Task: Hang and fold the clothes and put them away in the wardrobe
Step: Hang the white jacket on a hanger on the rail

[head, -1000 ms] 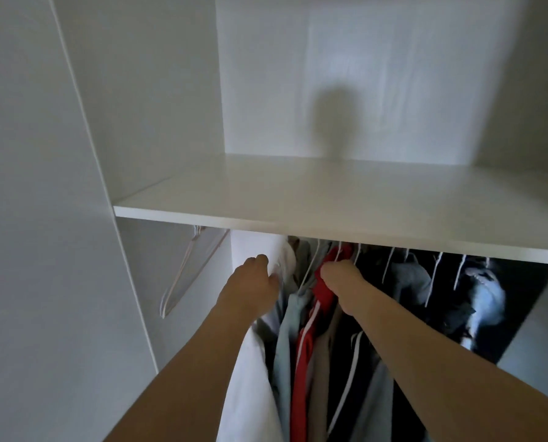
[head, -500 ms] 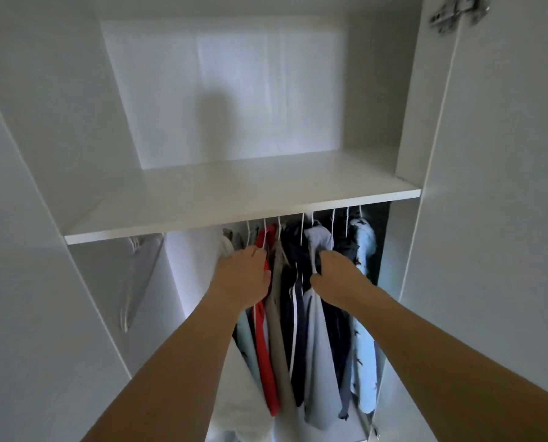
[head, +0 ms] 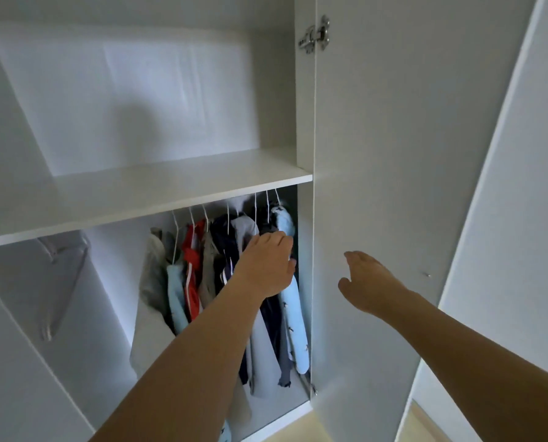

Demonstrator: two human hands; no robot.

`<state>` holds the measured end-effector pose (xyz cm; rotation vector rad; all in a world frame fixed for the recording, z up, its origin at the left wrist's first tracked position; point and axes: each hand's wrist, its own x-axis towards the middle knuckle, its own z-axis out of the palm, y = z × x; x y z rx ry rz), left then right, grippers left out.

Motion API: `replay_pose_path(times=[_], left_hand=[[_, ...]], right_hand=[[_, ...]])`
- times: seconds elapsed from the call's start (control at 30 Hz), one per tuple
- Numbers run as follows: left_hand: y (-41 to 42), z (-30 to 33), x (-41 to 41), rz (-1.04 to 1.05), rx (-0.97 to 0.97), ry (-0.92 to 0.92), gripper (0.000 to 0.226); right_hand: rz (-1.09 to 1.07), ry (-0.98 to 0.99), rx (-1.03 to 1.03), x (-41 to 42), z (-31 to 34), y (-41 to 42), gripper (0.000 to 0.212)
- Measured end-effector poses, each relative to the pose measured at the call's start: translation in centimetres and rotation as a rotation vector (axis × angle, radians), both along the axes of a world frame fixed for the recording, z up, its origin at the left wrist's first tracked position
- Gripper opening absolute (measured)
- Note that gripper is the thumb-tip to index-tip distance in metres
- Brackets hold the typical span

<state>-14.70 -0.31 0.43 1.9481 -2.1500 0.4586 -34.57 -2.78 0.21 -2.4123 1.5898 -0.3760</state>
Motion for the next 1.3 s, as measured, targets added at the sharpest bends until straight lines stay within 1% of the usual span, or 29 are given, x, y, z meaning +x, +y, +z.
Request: replay_pose_path(times=[0.23,0.33,0.4,0.47,0.63,0.9,1.03,1.2,1.3], left_hand=[[1.1,-5.7,-8.9,-0.154,0.1,-0.005,0.047],[1.5,-7.9,-12.8,-0.244,0.155,-0.029,0.049],[2.3,-8.7,-15.6,-0.291,0.169,-0.003,0.05],[3.9,-9.2,-18.7,-0.345,0.178,0.051,0.049],[10.8,-12.1,-26.3,-0.501,0.176,0.088,0.046],[25.5,-17.8,-41.4,-0.687,0.291,0.094,0.046],[31.4,-19.8,-46.6,-0.791,0.359,0.075,0.047],[34.5,-22.3,-52.4,-0.873,0.432,-0.015,0.051],[37.2,-23.4,-56.4,-0.919,0.475,-0.017,0.052]], right_hand=[[-0.116,0.033,-0.001,-7.5,-3.3,4.8,0.058],[-0.192,0.096,-0.022,-11.4,-5.0,7.3,0.051],[-0.253,0.128,-0.016,-14.4,-6.1,9.4,0.048],[-0.301,0.137,-0.017,-17.5,-7.2,12.3,0.05],[-0.448,0.118,0.025,-25.7,-10.3,21.7,0.055],[-0.656,0.081,0.14,-39.2,-14.7,39.2,0.056],[-0.732,0.027,0.232,-43.4,-16.6,46.4,0.056],[-0.872,-0.045,0.262,-48.0,-18.9,51.8,0.062],[-0.937,-0.062,0.282,-50.8,-20.1,55.8,0.063]])
